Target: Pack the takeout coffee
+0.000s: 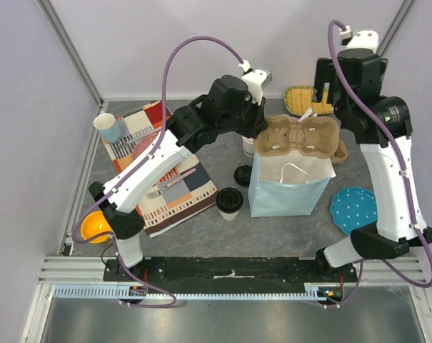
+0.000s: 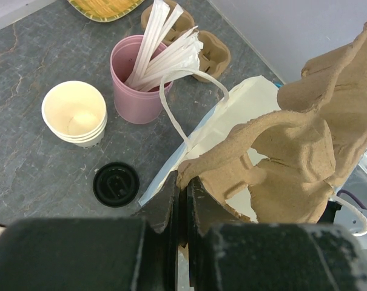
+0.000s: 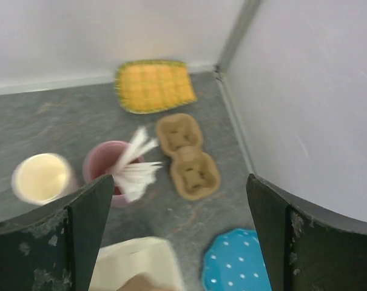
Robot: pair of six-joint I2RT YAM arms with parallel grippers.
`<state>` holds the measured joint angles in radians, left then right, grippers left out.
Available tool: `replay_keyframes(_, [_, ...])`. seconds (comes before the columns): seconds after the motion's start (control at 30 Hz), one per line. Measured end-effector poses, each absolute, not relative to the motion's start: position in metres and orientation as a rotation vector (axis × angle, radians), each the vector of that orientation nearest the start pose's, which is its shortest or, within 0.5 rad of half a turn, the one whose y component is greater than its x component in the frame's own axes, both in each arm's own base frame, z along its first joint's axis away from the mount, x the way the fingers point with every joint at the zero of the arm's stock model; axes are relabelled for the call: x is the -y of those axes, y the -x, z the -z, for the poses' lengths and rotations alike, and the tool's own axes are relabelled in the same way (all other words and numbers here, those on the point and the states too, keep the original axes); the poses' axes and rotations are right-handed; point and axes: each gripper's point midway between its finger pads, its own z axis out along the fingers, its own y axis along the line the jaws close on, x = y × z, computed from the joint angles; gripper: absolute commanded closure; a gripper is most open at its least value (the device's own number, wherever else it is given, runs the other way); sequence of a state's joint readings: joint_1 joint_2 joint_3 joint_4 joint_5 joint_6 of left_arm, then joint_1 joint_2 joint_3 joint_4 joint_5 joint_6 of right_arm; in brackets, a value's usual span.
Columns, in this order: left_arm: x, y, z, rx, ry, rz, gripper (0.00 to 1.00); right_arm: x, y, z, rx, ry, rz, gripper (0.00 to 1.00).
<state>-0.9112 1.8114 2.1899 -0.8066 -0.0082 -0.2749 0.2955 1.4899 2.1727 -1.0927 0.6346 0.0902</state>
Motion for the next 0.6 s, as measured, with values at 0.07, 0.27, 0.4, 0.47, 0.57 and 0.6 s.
replay_keyframes(0.07, [0.4, -0.299, -0.375, -1.98, -0.643, 0.733, 0.98, -0.032, -0.344, -0.462, -1.881, -0.143, 0.284, 0.05])
replay_keyframes(0.27, [0.4, -0.302, -0.37, -1.992, -0.637, 0.714, 0.98, -0.109, -0.293, -0.493, -1.799, -0.021, -0.009, 0.17])
replay_keyframes(0.4, [0.401, -0.305, -0.366, -1.998, -0.634, 0.703, 0.98, -0.135, -0.257, -0.5, -1.789, 0.006, -0.16, 0.18])
replay_keyframes(0.47, [0.401, -0.307, -0.364, -2.001, -0.63, 0.693, 0.98, -0.139, -0.246, -0.492, -1.816, 0.002, -0.169, 0.22])
replay_keyframes(0.57, [0.401, -0.308, -0.364, -2.002, -0.625, 0.686, 0.98, -0.139, -0.244, -0.473, -1.861, -0.028, -0.127, 0.23])
replay_keyframes(0.6, [0.401, -0.308, -0.364, -2.001, -0.624, 0.686, 0.98, -0.139, -0.244, -0.466, -1.877, -0.033, -0.11, 0.23])
